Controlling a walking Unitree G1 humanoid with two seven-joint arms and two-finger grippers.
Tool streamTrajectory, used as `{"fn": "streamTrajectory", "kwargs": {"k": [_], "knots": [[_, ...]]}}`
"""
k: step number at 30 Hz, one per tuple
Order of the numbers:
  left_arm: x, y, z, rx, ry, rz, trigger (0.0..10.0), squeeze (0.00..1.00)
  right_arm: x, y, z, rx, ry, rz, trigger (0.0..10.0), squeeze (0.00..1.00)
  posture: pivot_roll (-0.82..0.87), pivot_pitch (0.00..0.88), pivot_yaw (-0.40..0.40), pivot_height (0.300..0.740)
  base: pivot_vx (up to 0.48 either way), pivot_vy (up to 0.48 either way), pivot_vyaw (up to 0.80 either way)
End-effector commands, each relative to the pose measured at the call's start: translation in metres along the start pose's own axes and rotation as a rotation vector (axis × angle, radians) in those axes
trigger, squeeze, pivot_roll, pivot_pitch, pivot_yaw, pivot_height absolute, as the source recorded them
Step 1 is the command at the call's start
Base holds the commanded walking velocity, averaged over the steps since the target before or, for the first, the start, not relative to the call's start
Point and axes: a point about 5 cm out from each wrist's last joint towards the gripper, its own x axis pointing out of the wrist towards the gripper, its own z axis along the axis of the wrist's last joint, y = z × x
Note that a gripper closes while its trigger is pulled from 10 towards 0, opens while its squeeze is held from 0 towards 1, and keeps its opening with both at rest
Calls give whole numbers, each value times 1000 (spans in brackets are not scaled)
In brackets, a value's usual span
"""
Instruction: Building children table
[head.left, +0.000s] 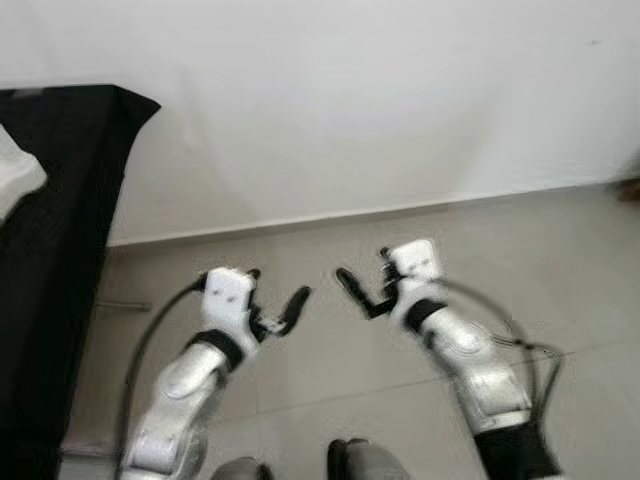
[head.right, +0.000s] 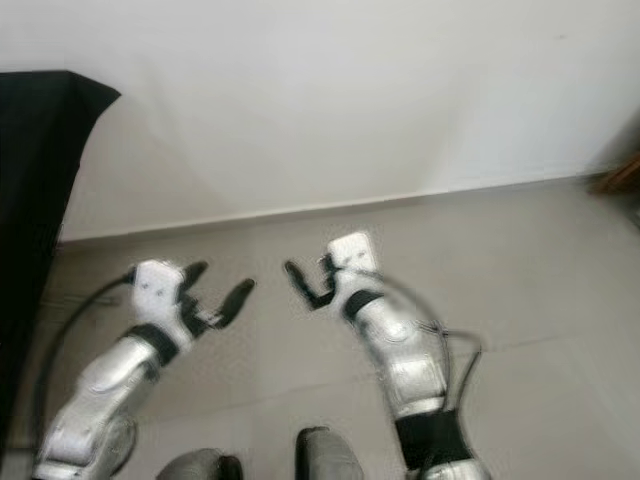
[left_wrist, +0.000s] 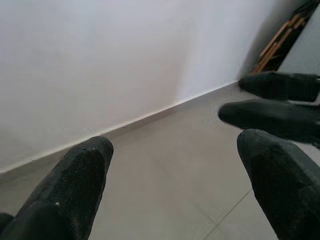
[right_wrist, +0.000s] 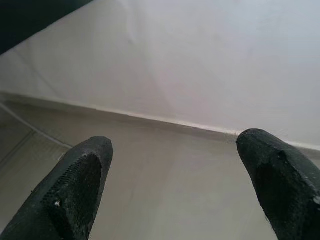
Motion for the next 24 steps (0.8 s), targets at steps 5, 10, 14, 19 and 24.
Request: {"fn": "streamTrajectory", "kwargs": {"k": [5, 10, 14, 19, 24], "knots": [[-5, 3, -3, 6, 12, 14, 10000, 0, 1, 7, -4, 25, 11, 33, 10000, 0, 11, 214, -72, 740, 404, 0, 0], [-5, 3, -3, 7, 15, 12, 10000, 0, 1, 7, -4, 29, 12, 35, 10000, 0, 11, 211, -70, 740, 402, 0, 0], [-5, 3, -4, 6, 17, 11, 10000, 0, 0, 7, -5, 33, 13, 38, 10000, 0, 11, 209, -70, 740, 402, 0, 0], [-5, 3, -4, 6, 18, 10, 10000, 0, 1, 7, -5, 32, 15, 43, 10000, 0, 14, 206, -70, 740, 403, 0, 0], [-6, 3, -5, 7, 20, 9, 10000, 0, 1, 9, -6, 39, 12, 58, 10000, 0, 20, 202, -66, 740, 405, 0, 0]]}}
